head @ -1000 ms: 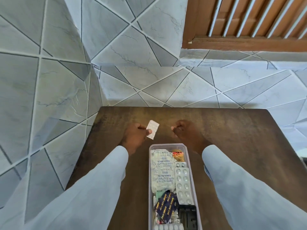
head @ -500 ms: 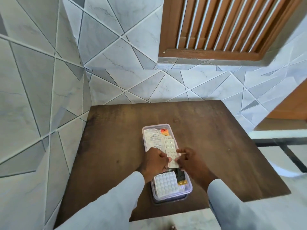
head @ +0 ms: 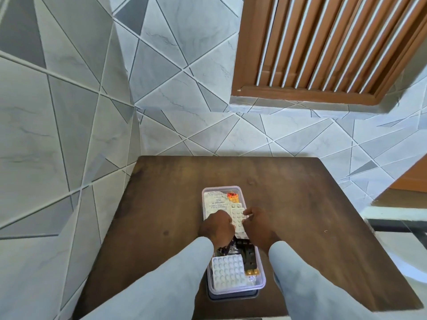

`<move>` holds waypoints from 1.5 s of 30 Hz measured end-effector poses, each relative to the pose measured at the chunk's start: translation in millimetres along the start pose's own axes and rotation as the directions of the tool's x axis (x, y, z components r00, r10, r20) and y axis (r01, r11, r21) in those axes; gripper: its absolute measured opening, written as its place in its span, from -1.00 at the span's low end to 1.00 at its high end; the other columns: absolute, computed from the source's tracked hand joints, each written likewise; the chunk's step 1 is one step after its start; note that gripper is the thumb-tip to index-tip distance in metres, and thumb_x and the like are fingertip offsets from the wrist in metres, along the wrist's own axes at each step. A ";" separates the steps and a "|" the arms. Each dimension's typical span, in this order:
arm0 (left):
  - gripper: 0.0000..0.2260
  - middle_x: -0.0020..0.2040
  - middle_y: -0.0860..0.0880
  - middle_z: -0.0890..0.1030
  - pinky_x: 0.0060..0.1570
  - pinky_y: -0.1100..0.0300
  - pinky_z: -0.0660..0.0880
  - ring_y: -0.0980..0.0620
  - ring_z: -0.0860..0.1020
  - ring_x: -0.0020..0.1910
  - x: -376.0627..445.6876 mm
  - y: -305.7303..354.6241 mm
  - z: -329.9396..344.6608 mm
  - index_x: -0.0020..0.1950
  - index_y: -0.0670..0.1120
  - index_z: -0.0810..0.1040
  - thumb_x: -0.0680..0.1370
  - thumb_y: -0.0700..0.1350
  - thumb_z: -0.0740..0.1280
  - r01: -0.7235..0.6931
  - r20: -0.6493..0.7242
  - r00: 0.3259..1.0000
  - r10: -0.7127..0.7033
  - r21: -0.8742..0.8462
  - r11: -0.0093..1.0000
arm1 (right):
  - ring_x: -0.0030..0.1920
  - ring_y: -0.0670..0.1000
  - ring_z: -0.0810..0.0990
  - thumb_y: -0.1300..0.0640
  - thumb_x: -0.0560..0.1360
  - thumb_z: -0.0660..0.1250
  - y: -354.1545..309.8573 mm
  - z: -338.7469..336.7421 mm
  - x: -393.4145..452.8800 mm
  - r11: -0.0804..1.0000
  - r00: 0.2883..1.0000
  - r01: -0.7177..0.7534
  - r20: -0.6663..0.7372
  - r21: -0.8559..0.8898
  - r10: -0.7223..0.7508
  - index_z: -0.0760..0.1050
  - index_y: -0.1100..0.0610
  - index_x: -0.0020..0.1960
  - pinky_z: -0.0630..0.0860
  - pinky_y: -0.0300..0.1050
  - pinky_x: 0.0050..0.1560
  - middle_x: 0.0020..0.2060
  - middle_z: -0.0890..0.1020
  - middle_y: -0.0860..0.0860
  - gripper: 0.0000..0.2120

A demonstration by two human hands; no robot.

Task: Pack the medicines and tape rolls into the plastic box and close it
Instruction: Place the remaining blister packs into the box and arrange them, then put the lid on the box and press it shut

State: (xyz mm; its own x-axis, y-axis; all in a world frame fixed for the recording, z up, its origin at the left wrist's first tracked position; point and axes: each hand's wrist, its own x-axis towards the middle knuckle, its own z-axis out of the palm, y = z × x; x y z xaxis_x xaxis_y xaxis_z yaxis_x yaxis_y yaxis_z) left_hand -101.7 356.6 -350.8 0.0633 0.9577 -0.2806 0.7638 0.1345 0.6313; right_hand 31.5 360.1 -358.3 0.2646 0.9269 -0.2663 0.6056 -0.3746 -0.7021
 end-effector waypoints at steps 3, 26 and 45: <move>-0.72 0.22 -0.07 0.59 0.09 0.05 0.57 -0.15 0.58 0.13 11.1 0.8 0.2 0.20 -0.07 0.56 0.52 -0.06 0.25 0.035 0.011 0.999 -0.036 0.063 0.997 | -0.10 0.07 0.62 0.19 0.51 0.33 2.0 -0.9 16.9 0.996 0.997 0.055 0.060 -0.073 -0.051 0.51 0.02 0.06 0.57 -0.14 -0.20 -0.05 0.63 0.08 -0.85; -0.75 0.06 0.02 0.65 -0.03 0.24 0.47 0.04 0.56 -0.03 -28.2 -59.2 6.0 0.11 -0.05 0.63 0.61 -0.19 0.17 0.202 -0.147 0.955 -0.259 -0.320 0.926 | -0.18 0.11 0.53 0.14 0.55 0.18 42.6 2.9 -2.6 0.997 0.988 -0.081 0.135 0.021 0.077 0.33 0.08 -0.15 0.50 -0.07 -0.22 -0.11 0.57 0.12 -0.89; -0.89 0.00 -0.05 0.56 -0.10 0.20 0.42 -0.08 0.53 -0.07 1.7 -62.6 18.0 -0.02 -0.07 0.48 0.52 -0.10 0.37 0.333 -0.137 0.929 -0.344 -0.099 0.938 | -0.25 0.12 0.46 0.28 0.57 0.12 68.9 -82.8 28.1 0.989 0.994 -0.091 -0.072 -0.113 0.084 0.44 0.30 -0.02 0.37 -0.10 -0.29 -0.24 0.51 0.17 -0.86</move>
State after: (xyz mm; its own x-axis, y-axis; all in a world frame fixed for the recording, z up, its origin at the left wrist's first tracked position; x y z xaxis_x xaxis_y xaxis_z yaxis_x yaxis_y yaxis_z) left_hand -137.9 345.2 -403.8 -0.2920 0.8781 -0.3791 0.6733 0.4702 0.5705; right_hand 142.8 358.3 -359.4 0.3679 0.8881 -0.2755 0.6601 -0.4581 -0.5953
